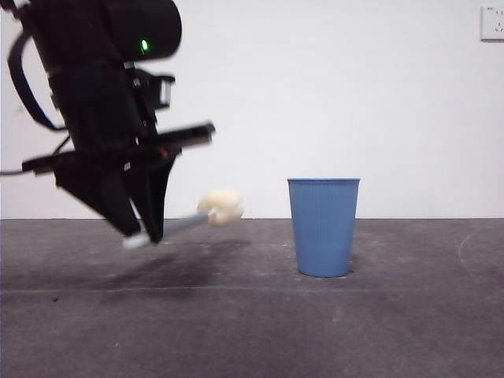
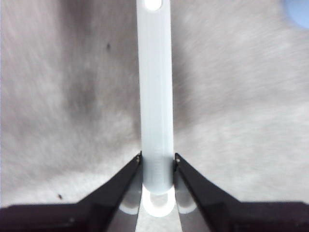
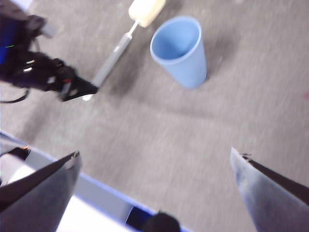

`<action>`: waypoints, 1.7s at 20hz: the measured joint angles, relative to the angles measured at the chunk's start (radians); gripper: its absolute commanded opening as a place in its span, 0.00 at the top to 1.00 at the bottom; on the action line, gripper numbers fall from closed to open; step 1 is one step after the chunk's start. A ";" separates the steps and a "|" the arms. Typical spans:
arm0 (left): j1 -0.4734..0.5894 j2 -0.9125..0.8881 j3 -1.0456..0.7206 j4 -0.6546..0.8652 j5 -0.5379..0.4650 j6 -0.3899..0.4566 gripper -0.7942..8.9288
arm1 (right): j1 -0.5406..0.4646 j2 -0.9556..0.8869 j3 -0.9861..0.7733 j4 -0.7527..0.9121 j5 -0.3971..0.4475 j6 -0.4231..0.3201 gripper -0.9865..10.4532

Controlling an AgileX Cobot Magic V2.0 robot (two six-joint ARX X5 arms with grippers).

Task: Pick up the cup brush,pick up the cup,insert the brush into the cup,clean the cup,put the cup brush back,put the cup back to the fixed position on the table

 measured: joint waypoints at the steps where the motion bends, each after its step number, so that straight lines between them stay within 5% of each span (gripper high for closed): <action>1: 0.000 -0.045 0.000 0.001 0.000 0.018 0.93 | 0.003 0.011 0.000 0.034 -0.019 0.000 0.44; 4: 0.000 -0.204 0.001 -0.001 0.000 0.077 0.93 | 0.014 0.039 0.000 0.093 -0.118 0.000 0.44; 10: 0.000 -0.561 0.001 -0.132 0.000 0.140 0.93 | 0.034 0.100 -0.111 0.261 -0.121 0.002 0.44; 15: 0.000 -0.759 0.001 -0.340 0.000 0.164 0.93 | 0.077 0.129 -0.302 0.547 -0.126 0.109 0.44; 21: -0.001 -0.819 0.001 -0.533 0.054 0.193 0.93 | 0.143 0.199 -0.475 0.811 -0.049 0.148 0.44; 34: -0.001 -0.815 0.001 -0.542 0.057 0.207 0.93 | 0.258 0.605 -0.517 1.298 0.103 0.075 0.45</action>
